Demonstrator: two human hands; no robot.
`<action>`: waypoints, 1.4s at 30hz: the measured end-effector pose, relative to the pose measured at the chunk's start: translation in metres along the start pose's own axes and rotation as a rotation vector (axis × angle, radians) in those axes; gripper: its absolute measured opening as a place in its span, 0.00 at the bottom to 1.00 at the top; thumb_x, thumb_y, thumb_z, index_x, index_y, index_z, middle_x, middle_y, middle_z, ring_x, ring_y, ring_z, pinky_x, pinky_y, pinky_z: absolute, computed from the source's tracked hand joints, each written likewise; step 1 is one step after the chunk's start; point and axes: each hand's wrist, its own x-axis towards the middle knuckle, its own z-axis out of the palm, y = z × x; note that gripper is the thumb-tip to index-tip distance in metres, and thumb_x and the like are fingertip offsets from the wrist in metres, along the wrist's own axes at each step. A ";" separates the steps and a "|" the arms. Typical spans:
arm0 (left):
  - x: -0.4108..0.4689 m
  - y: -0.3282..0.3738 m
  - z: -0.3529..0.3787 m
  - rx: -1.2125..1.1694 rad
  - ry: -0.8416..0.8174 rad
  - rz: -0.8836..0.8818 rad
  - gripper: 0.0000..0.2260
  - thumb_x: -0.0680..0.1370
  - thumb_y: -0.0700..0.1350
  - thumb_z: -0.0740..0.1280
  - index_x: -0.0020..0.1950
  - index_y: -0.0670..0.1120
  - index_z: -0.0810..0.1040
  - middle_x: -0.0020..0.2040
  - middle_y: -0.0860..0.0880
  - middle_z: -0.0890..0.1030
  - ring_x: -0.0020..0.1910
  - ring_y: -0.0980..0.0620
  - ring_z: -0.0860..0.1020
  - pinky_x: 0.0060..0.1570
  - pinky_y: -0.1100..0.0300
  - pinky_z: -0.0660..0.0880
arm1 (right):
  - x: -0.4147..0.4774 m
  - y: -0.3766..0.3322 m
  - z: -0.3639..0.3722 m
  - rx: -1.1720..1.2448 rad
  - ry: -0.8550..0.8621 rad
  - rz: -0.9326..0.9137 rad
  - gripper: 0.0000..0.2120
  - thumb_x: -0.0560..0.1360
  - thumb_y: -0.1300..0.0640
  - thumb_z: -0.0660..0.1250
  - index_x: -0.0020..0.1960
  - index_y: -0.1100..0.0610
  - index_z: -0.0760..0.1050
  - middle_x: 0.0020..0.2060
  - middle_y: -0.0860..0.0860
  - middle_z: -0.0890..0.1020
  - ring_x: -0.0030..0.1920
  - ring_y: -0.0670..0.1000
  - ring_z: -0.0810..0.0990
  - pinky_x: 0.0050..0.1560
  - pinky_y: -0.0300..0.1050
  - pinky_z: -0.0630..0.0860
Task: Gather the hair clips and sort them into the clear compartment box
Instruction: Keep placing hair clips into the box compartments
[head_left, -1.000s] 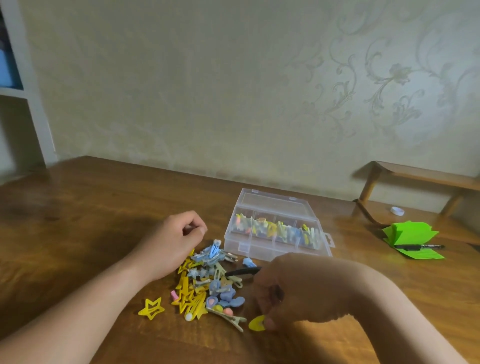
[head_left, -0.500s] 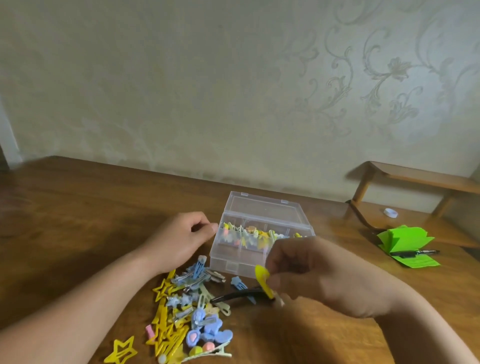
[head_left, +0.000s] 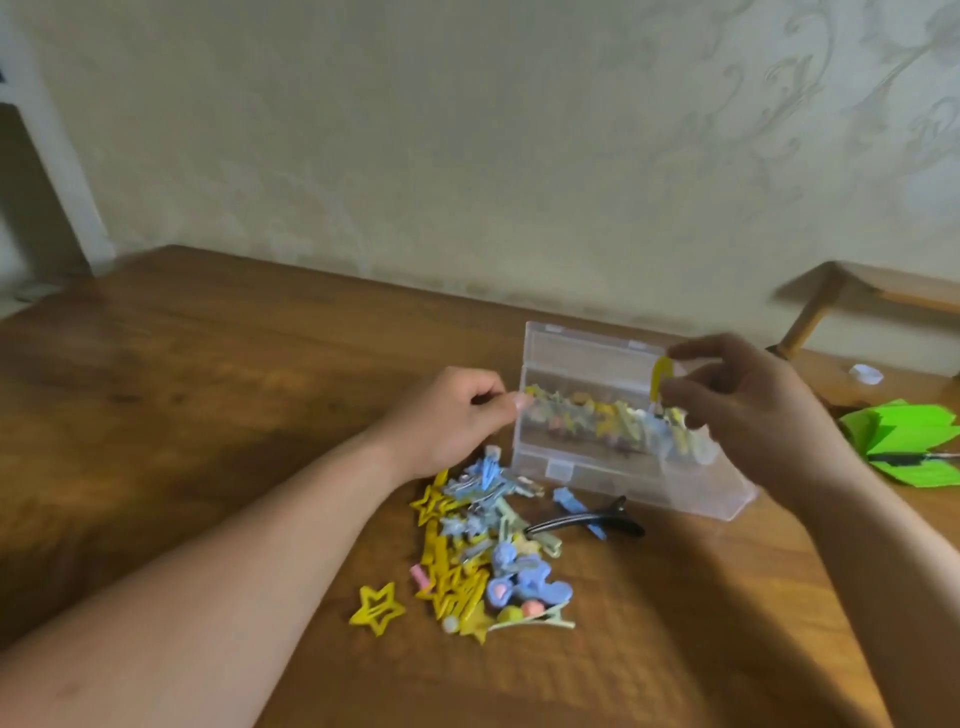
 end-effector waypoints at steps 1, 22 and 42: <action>0.000 0.001 0.000 -0.009 0.002 -0.006 0.21 0.83 0.60 0.66 0.41 0.45 0.80 0.40 0.42 0.83 0.37 0.51 0.77 0.39 0.52 0.70 | 0.002 -0.008 0.004 -0.018 -0.019 -0.014 0.12 0.79 0.56 0.74 0.61 0.46 0.80 0.39 0.49 0.87 0.33 0.41 0.81 0.36 0.42 0.74; 0.002 0.003 0.002 -0.045 0.045 -0.034 0.21 0.85 0.56 0.66 0.46 0.38 0.82 0.37 0.42 0.82 0.37 0.44 0.78 0.37 0.53 0.70 | 0.014 -0.048 0.068 -0.174 -0.222 -0.074 0.02 0.79 0.52 0.73 0.51 0.46 0.82 0.38 0.45 0.87 0.35 0.42 0.81 0.30 0.34 0.72; 0.002 0.008 0.002 0.011 0.038 -0.033 0.20 0.86 0.56 0.66 0.45 0.42 0.84 0.41 0.44 0.85 0.43 0.45 0.83 0.49 0.40 0.80 | 0.009 -0.050 0.075 -0.442 -0.237 -0.138 0.06 0.79 0.47 0.72 0.45 0.45 0.77 0.37 0.44 0.85 0.40 0.46 0.81 0.36 0.45 0.73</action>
